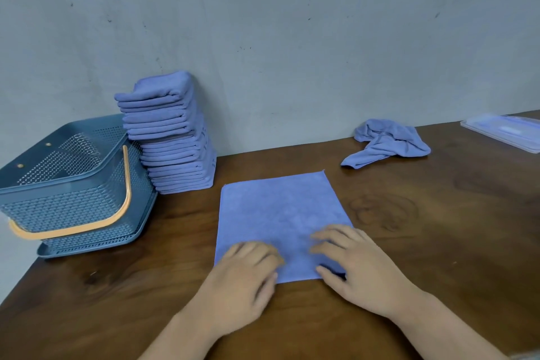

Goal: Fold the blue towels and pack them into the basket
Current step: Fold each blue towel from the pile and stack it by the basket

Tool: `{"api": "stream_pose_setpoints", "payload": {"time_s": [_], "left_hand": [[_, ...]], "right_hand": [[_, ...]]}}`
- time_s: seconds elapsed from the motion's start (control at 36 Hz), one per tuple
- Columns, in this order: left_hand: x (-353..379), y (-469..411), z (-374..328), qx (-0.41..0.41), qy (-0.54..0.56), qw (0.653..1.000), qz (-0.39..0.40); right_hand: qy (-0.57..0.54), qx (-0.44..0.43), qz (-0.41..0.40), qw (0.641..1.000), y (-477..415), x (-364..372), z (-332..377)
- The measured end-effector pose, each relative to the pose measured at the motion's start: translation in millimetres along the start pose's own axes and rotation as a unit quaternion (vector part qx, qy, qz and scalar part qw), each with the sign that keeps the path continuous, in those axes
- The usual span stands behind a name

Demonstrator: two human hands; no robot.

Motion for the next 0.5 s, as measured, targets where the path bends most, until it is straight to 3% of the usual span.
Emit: {"api": "stream_pose_setpoints", "payload": {"time_s": [0.11,0.39,0.5], "left_hand": [[14,-4,-15,0.012,0.016,1.000,0.019],[18,-7,-6,-0.004,-0.019,1.000,-0.012],[17,-8,0,-0.043,0.033,0.999,-0.005]], "right_hand": [[-0.031,-0.065,-0.010,0.997,-2,-2,17],[-0.038,-0.043,0.025,0.998,-4,-1,22],[-0.035,-0.031,0.003,0.999,-8,2,21]]}}
Point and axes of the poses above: each hand's wrist, its own y-axis away from the middle knuckle, its own x-axis out of the palm, z = x × y, the point moved 9 cm from there along -y, towards the middle knuckle, and after that the axes turned 2 degrees about y, right-handed, at the moved point
